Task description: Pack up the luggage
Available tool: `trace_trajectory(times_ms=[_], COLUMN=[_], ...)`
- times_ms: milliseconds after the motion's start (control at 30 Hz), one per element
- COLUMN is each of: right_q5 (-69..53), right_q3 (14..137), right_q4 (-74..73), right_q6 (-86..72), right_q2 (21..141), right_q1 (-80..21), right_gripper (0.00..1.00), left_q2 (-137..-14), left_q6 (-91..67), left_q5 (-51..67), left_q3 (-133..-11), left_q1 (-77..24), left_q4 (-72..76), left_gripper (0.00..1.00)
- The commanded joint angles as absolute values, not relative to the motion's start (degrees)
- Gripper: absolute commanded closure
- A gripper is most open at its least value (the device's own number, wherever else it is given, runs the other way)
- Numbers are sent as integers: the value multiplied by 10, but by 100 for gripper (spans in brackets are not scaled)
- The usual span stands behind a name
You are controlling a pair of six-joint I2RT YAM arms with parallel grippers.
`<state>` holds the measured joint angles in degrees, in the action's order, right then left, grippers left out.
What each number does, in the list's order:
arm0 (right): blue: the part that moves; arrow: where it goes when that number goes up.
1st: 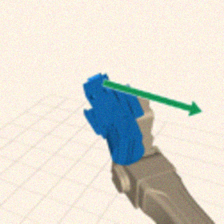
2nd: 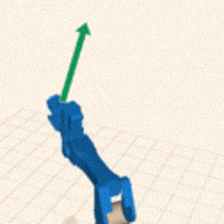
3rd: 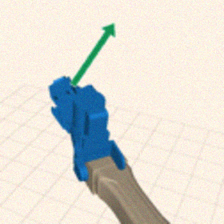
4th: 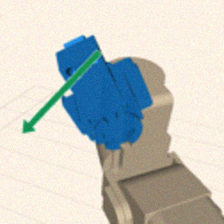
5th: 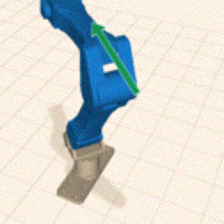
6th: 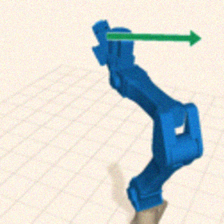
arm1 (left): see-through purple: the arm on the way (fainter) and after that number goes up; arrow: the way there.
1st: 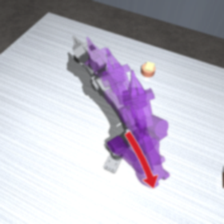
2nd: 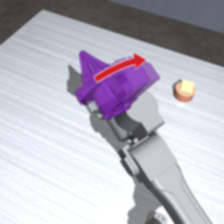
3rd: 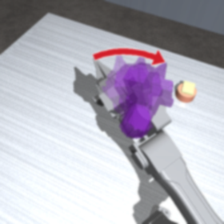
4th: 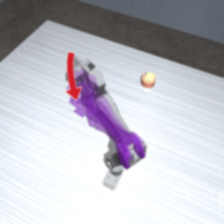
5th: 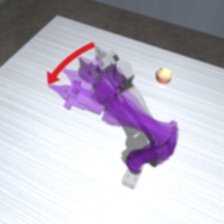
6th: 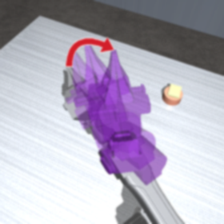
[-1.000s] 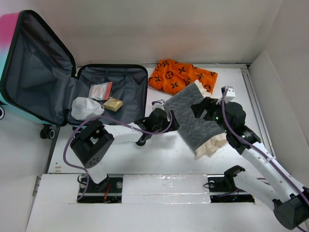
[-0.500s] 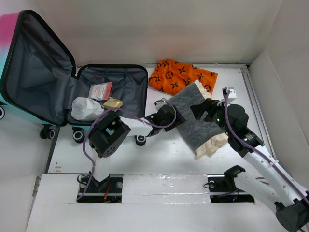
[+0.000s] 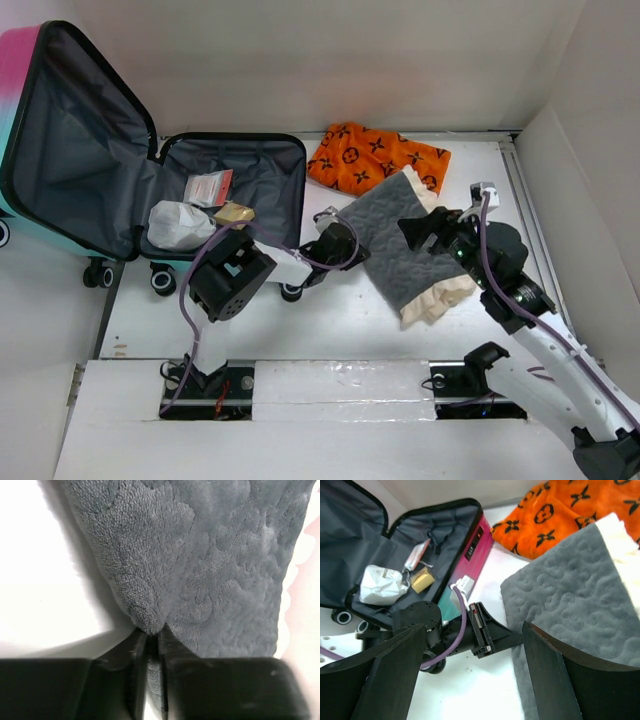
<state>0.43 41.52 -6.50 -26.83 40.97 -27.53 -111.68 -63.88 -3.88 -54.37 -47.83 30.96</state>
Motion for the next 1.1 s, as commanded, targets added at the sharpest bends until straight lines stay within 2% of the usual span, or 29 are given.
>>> trace_trajectory(times_ms=[0,33,200,333,567,700,800,933,1067], right_q5=[-10,-10,-21,-21,-21,-33,-40,-45,-51], right_q3=[446,446,451,451,468,479,484,484,479], right_q4=[-58,-58,-58,-58,-58,-53,-53,-53,-53], right_q6=[-268,-268,-268,-268,-258,-258,-252,-252,-247], right_q2=[395,395,400,400,400,400,400,388,381], right_q1=[-284,-284,-284,-284,-284,-284,-284,-284,-284], right_gripper=[17,17,17,17,17,17,17,16,16], left_q2=[-1106,-1093,-1025,-966,-926,-947,-953,-947,-906], left_q6=[-581,-570,-472,-368,-197,-149,-136,-145,-170], left_q5=[-61,-62,-71,-57,112,196,187,217,219], left_q3=[-508,-508,-525,-629,-827,-952,-991,-983,-907], left_q1=[-459,-453,-447,-447,-381,-289,-215,-95,23], left_q4=[357,357,318,233,30,-96,-155,-169,-155], left_gripper=[96,100,100,100,100,100,100,100,100])
